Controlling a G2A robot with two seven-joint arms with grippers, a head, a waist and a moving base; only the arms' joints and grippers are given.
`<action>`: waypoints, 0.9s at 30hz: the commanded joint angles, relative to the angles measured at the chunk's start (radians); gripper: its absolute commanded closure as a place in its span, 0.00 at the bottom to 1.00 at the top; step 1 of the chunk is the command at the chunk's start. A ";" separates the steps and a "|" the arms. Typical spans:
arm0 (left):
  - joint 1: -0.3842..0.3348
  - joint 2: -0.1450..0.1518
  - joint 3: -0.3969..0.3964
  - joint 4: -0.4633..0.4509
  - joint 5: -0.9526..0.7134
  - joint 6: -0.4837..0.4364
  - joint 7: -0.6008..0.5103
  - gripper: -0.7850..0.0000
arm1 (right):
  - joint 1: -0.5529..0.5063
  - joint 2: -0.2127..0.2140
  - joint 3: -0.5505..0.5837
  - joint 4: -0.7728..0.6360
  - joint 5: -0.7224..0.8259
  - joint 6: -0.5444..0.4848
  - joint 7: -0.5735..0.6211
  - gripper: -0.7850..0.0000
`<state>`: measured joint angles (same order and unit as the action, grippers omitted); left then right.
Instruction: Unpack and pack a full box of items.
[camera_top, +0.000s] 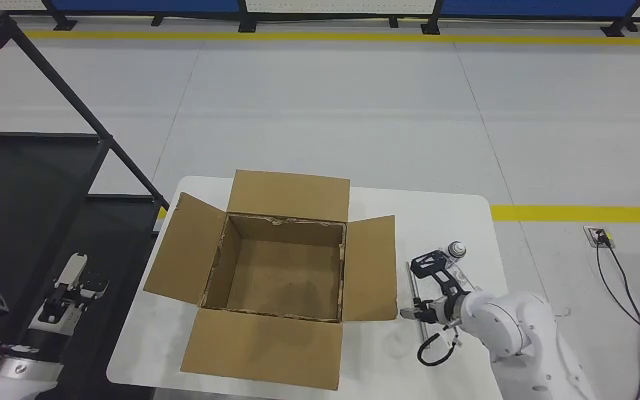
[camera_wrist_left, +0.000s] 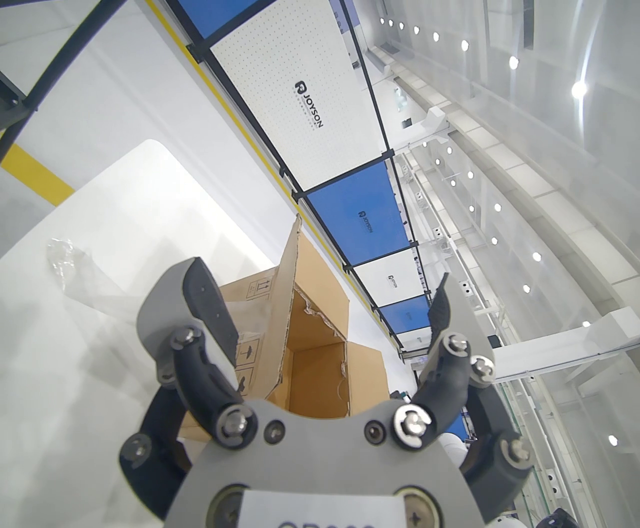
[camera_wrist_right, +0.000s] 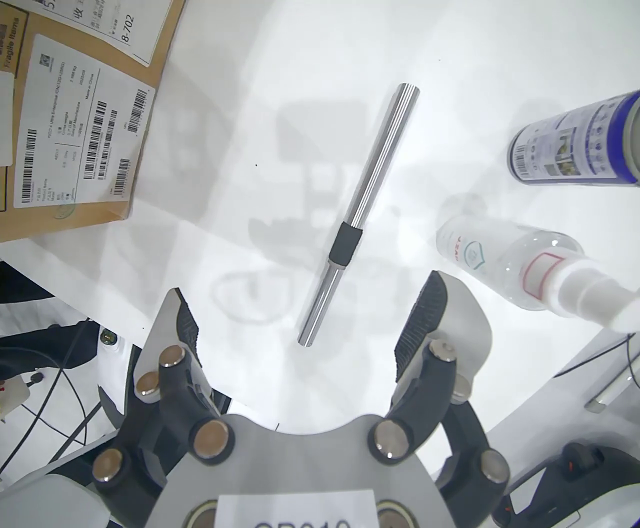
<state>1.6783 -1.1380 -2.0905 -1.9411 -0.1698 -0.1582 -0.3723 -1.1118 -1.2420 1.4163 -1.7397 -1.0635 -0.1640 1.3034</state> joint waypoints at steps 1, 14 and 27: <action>0.001 -0.001 0.002 -0.002 0.002 0.002 0.006 0.00 | -0.006 0.001 -0.005 0.002 -0.017 0.017 -0.001 0.00; 0.001 -0.001 0.002 -0.002 0.002 0.002 0.006 0.00 | -0.011 0.001 -0.018 0.008 -0.038 0.018 -0.008 0.00; 0.001 -0.001 0.002 -0.002 0.002 0.002 0.006 0.00 | 0.082 -0.030 -0.178 0.149 -0.167 0.305 -0.082 0.40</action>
<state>1.6798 -1.1386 -2.0884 -1.9435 -0.1683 -0.1567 -0.3665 -1.0394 -1.2706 1.2398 -1.6038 -1.2335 0.1282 1.2185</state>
